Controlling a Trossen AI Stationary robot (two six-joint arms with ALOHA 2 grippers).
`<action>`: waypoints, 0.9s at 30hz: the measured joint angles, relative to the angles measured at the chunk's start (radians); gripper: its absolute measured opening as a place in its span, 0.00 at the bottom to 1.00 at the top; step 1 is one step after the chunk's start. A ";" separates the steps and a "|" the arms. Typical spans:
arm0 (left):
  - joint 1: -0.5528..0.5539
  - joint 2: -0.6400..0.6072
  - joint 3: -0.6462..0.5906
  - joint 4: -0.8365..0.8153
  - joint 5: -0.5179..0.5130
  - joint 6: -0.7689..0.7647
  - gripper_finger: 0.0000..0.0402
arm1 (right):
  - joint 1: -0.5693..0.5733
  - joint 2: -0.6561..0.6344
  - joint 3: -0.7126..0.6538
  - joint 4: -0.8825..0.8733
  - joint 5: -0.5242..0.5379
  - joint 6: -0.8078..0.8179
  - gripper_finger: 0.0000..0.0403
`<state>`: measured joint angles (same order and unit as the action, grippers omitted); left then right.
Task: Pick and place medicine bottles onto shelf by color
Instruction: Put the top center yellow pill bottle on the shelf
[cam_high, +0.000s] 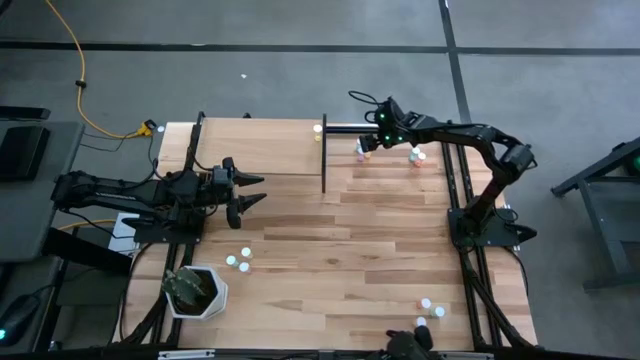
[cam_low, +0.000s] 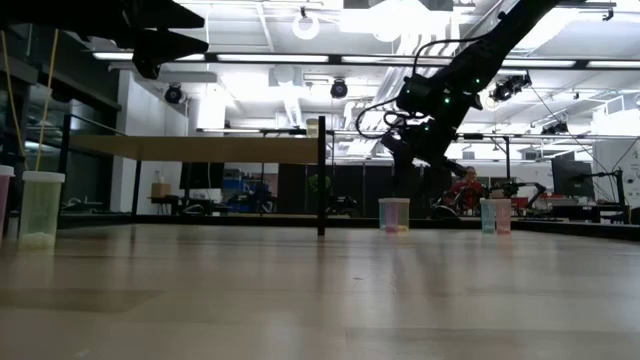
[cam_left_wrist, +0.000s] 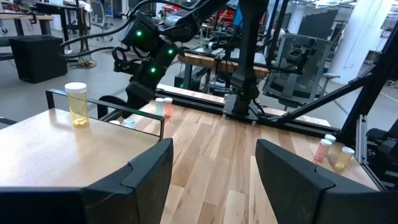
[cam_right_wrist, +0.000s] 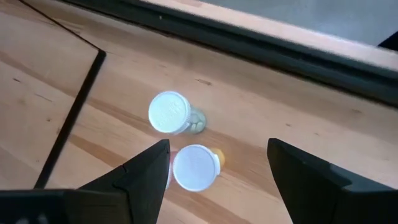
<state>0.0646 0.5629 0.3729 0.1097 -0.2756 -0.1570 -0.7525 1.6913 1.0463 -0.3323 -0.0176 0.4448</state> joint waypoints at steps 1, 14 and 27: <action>0.000 0.000 0.000 0.000 0.000 0.000 0.55 | 0.000 0.007 0.000 0.003 -0.002 0.001 0.64; 0.000 0.000 0.000 0.000 0.004 0.003 0.55 | 0.000 0.038 -0.001 0.048 -0.013 0.026 0.64; 0.000 0.000 0.000 0.000 0.003 0.003 0.55 | 0.000 0.038 -0.001 0.000 -0.012 0.000 0.64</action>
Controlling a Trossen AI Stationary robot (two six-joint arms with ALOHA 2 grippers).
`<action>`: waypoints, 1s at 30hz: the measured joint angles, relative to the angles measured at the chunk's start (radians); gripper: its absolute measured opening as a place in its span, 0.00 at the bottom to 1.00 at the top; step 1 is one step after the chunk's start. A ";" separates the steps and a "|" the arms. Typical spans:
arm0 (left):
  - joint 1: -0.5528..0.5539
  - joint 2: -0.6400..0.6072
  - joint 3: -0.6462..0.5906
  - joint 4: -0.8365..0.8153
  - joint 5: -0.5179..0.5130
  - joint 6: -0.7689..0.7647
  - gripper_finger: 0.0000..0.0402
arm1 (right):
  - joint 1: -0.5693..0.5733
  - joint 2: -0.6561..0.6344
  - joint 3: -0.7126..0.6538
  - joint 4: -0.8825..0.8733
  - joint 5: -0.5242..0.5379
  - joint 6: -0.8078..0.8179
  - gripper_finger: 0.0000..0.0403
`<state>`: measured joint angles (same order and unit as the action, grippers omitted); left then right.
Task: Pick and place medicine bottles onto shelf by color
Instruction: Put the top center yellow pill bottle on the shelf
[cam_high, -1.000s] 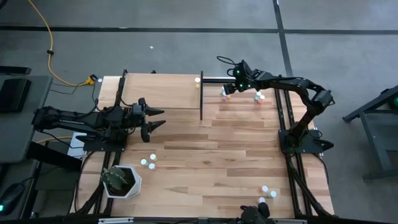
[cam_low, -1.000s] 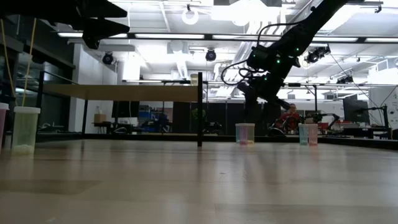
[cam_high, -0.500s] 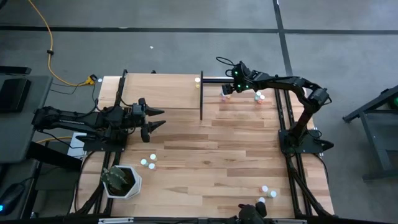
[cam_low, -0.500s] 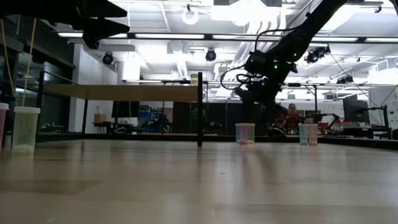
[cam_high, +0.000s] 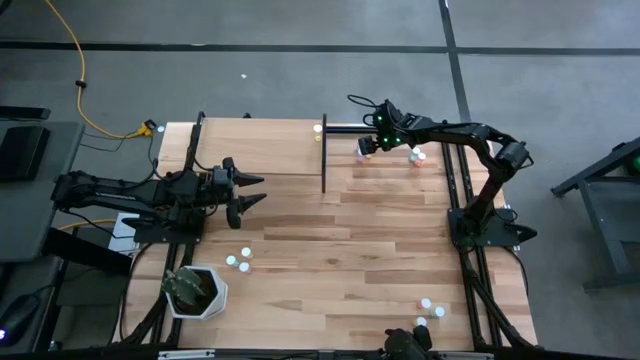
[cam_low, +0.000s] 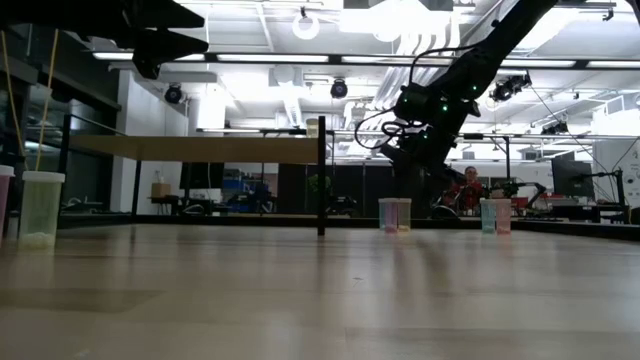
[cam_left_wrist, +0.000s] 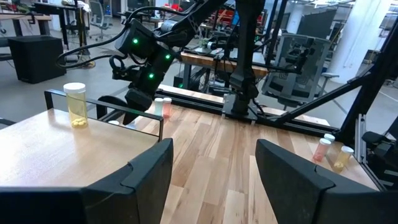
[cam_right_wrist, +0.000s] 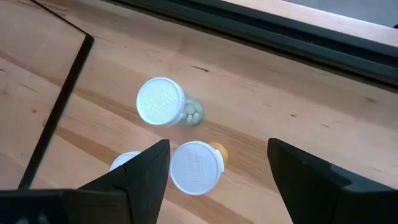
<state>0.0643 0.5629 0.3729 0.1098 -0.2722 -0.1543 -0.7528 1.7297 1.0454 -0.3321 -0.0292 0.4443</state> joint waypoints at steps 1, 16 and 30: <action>0.000 0.000 0.000 0.000 0.000 0.000 0.55 | 0.000 0.000 0.000 0.000 0.006 -0.003 0.64; 0.000 0.000 0.000 0.001 0.000 -0.002 0.55 | 0.000 -0.001 0.000 -0.033 0.073 -0.046 0.64; 0.000 0.000 0.000 0.001 0.000 -0.003 0.55 | 0.002 -0.001 0.000 -0.033 0.078 -0.060 0.45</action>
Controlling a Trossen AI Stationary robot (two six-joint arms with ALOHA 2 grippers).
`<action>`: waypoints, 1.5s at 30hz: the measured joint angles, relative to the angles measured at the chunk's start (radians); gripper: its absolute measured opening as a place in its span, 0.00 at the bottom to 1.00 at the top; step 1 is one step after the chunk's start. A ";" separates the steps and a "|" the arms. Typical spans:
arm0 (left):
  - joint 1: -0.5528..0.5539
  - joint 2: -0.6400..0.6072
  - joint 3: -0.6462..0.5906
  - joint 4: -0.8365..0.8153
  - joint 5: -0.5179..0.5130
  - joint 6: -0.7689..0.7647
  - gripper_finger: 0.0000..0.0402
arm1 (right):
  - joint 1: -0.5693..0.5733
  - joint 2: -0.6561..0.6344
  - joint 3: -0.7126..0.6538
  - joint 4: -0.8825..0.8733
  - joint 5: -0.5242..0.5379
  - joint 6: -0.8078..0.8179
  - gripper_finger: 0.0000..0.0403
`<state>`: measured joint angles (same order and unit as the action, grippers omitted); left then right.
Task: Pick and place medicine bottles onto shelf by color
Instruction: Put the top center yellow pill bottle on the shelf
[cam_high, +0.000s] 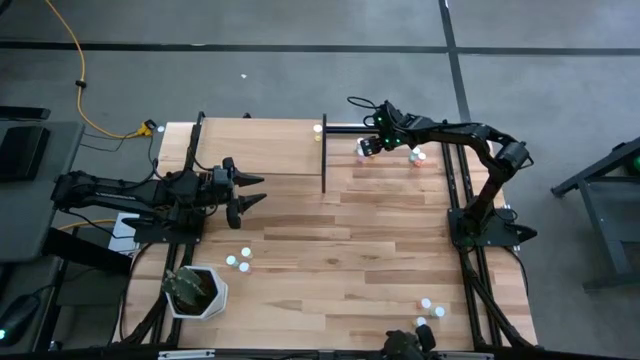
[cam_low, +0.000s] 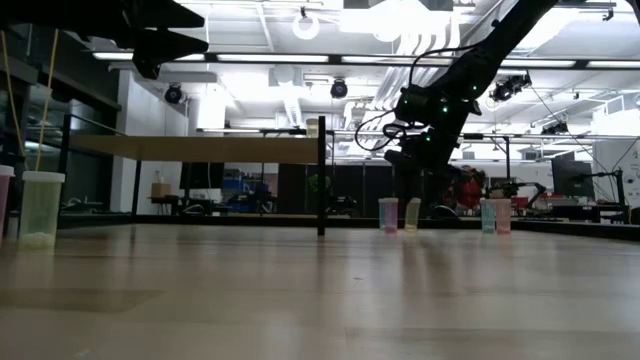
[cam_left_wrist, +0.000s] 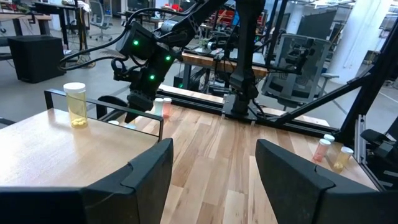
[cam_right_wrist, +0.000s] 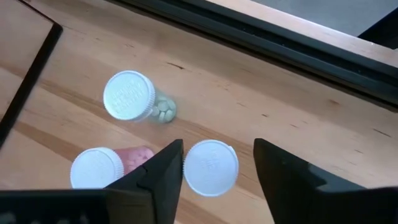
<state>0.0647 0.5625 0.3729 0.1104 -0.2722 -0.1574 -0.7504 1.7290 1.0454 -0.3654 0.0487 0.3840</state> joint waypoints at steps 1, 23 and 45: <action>0.000 0.000 0.000 0.000 0.000 -0.005 0.55 | 0.001 0.000 0.000 0.000 0.000 0.000 0.44; 0.000 0.000 0.000 0.000 0.000 -0.007 0.55 | 0.019 -0.052 0.000 -0.040 -0.004 -0.098 0.28; 0.000 0.000 0.000 0.042 -0.003 -0.018 0.55 | 0.338 -0.358 0.275 -0.111 0.020 -0.377 0.27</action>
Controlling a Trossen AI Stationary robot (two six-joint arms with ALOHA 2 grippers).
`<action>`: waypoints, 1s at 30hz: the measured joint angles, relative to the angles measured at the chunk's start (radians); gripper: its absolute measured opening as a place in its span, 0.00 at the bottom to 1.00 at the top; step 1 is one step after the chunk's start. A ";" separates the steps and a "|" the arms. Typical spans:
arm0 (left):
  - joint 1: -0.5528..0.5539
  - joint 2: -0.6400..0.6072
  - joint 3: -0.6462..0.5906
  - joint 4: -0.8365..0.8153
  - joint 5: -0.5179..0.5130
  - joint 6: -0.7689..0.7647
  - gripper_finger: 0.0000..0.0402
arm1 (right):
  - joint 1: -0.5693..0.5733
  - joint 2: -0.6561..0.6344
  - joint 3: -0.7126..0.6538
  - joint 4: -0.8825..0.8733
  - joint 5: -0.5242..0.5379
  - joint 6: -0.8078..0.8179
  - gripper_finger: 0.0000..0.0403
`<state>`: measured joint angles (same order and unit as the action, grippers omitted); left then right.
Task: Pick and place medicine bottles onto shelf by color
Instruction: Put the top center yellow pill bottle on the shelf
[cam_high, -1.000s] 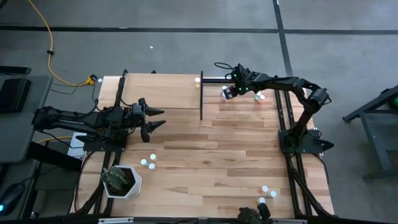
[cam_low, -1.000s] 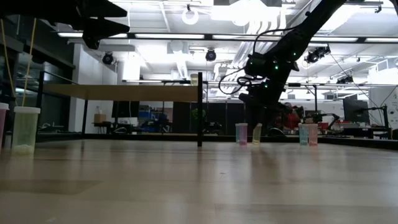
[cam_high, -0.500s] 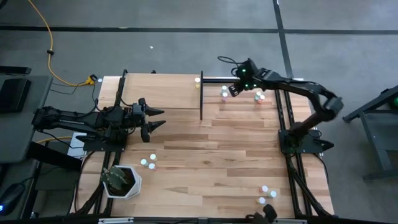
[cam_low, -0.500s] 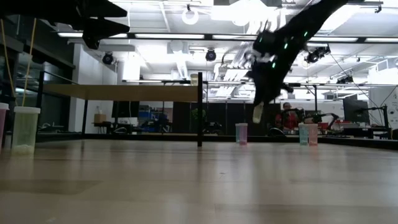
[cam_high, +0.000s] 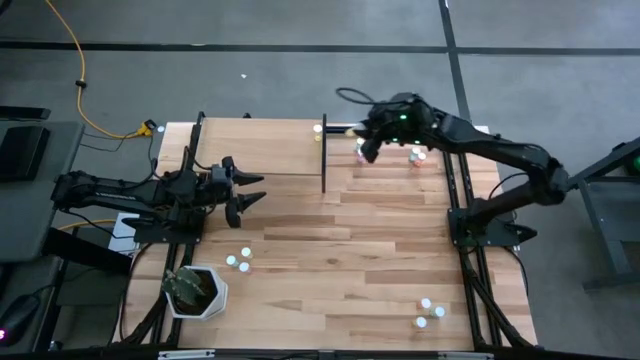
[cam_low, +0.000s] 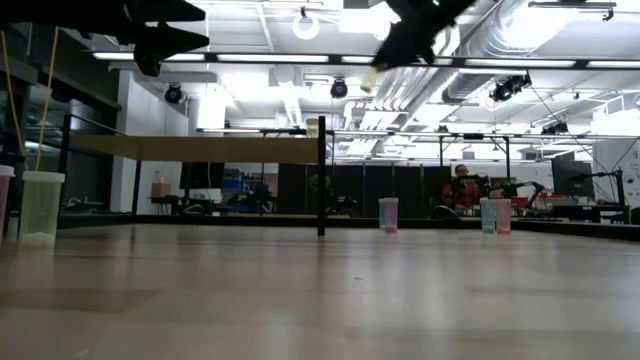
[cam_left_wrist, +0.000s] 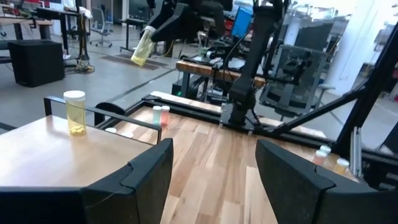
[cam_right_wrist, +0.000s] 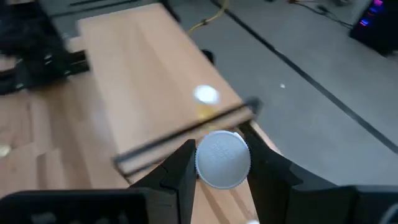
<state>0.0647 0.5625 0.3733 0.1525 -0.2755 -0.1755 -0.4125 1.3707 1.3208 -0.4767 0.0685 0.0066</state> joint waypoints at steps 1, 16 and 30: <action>0.000 0.000 0.000 0.006 0.000 -0.005 0.55 | 0.020 0.035 0.038 -0.013 0.000 -0.013 0.27; -0.001 0.000 0.000 0.004 0.003 -0.007 0.55 | 0.108 0.463 0.467 -0.231 0.007 -0.141 0.27; -0.001 0.000 0.000 0.002 0.003 -0.005 0.55 | 0.071 0.542 0.492 -0.253 0.055 -0.139 0.27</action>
<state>0.0639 0.5626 0.3733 0.1547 -0.2726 -0.1802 -0.3415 1.9129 1.8133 -0.7296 0.1231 -0.1322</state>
